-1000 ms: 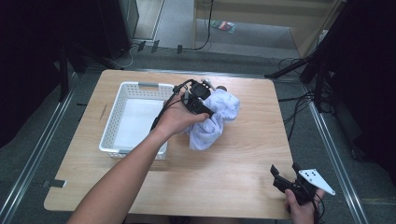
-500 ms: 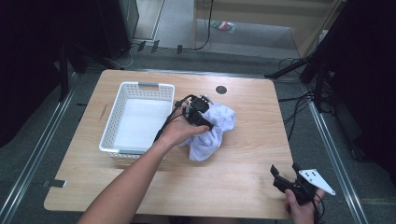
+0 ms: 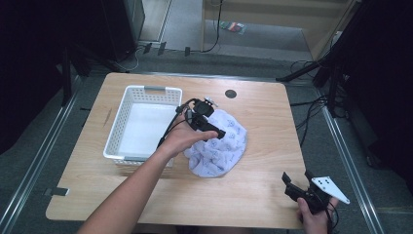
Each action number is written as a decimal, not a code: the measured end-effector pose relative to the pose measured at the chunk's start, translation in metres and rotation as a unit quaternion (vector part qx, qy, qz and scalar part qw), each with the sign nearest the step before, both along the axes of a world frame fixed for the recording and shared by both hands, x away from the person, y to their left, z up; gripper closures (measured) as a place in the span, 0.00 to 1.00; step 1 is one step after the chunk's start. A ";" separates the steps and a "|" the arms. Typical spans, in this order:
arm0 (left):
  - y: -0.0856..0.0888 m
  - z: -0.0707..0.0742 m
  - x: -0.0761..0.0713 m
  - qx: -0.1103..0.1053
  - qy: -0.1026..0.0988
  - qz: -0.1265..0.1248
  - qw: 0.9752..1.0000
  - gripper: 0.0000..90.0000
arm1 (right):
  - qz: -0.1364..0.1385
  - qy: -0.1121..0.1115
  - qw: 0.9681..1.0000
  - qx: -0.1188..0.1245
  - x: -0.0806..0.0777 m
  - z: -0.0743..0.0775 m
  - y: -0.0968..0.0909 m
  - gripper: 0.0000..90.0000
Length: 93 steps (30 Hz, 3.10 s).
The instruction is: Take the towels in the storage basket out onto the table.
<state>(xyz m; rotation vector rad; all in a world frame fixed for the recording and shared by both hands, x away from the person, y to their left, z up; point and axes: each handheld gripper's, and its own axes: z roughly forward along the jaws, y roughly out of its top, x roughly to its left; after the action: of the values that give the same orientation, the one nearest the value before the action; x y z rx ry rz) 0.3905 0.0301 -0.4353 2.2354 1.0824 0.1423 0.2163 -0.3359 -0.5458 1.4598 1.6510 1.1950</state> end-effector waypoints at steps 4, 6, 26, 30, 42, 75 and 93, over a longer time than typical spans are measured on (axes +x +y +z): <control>0.011 0.006 -0.004 -0.005 -0.009 0.007 1.000 0.00 | -0.001 0.001 1.000 0.000 0.000 0.000 0.000 0.15; 0.021 0.010 -0.006 -0.004 -0.013 0.016 1.000 0.00 | -0.001 0.002 1.000 -0.001 0.000 0.000 0.000 0.15; 0.096 0.028 -0.031 -0.015 -0.054 0.068 0.996 0.00 | -0.002 0.007 1.000 -0.004 0.001 0.000 0.001 0.15; 0.111 0.028 -0.037 -0.019 -0.061 0.081 0.995 0.00 | -0.002 0.007 1.000 -0.004 0.001 0.000 0.001 0.15; 0.155 0.025 -0.059 -0.026 -0.076 0.116 0.990 0.00 | -0.003 0.008 1.000 -0.005 0.001 0.000 0.001 0.15; 0.272 -0.010 -0.137 -0.040 -0.109 0.208 0.971 0.00 | -0.007 0.010 1.000 -0.003 0.002 0.000 0.001 0.15; 0.330 -0.072 -0.183 -0.084 -0.161 0.286 0.941 0.00 | -0.008 0.014 1.000 -0.008 0.002 0.000 0.001 0.15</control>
<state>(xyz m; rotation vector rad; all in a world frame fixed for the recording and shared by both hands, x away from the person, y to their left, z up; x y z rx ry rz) 0.2073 0.3598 -0.5078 1.6185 1.4617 0.6132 0.2188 -0.3347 -0.5459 1.4840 1.6600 1.1550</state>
